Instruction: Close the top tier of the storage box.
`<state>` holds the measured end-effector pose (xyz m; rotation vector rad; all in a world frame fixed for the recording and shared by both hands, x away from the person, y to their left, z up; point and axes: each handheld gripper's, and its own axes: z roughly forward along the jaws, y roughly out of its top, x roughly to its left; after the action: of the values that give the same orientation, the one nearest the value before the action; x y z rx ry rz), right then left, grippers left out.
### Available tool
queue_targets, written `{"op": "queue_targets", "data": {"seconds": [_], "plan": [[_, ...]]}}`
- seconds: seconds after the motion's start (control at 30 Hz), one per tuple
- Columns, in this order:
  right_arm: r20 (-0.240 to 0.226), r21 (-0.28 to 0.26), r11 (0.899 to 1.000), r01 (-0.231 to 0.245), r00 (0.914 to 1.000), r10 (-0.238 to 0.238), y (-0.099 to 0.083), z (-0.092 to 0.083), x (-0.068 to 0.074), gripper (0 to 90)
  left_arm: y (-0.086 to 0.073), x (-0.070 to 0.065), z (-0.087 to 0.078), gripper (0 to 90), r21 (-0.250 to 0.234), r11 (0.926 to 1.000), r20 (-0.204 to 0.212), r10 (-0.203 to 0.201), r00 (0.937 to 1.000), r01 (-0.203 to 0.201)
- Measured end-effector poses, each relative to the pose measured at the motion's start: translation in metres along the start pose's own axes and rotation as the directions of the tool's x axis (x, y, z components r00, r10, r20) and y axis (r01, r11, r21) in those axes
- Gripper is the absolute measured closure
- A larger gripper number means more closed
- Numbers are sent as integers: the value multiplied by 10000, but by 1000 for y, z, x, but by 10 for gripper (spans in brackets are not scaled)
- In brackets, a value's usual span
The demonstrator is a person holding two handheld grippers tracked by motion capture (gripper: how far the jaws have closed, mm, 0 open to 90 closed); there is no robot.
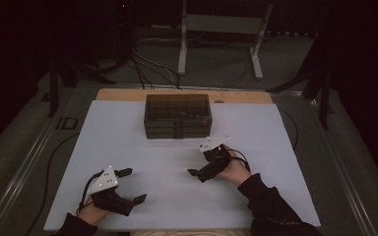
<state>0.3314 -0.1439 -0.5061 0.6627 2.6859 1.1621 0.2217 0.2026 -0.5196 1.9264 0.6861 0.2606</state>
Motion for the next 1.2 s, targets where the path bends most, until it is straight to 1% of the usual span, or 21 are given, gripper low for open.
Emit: {"op": "queue_targets", "data": {"seconds": [0.3,0.33,0.57,0.8,0.97,1.07,1.13,1.2], "plan": [[244,-106,9995,-310,9992,313,-22,-21,-6,0,0,0,0,0,3,10000,-7,3,10000,-3],[244,-106,9995,-310,9992,313,-22,-21,-6,0,0,0,0,0,3,10000,-7,3,10000,-3],[441,13,9980,-627,9971,626,-45,-36,-11,0,0,0,0,0,10,10000,2,4,10000,-4],[676,19,9947,-1033,9924,1029,-62,-50,-14,0,0,0,0,0,13,10000,16,4,10000,-4],[913,80,9938,-1109,9898,1097,-73,-58,-14,0,0,0,0,0,8,10000,11,8,10000,-8],[979,120,9922,-1242,9876,1224,-79,-62,-14,0,0,0,0,0,19,10000,20,19,10000,-19],[1058,130,9927,-1202,9873,1182,-82,-65,-14,0,0,0,0,0,22,10000,22,3,10000,-3],[1138,132,9914,-1299,9853,1275,-85,-68,-15,0,0,0,0,0,15,10000,19,12,10000,-12]]}}
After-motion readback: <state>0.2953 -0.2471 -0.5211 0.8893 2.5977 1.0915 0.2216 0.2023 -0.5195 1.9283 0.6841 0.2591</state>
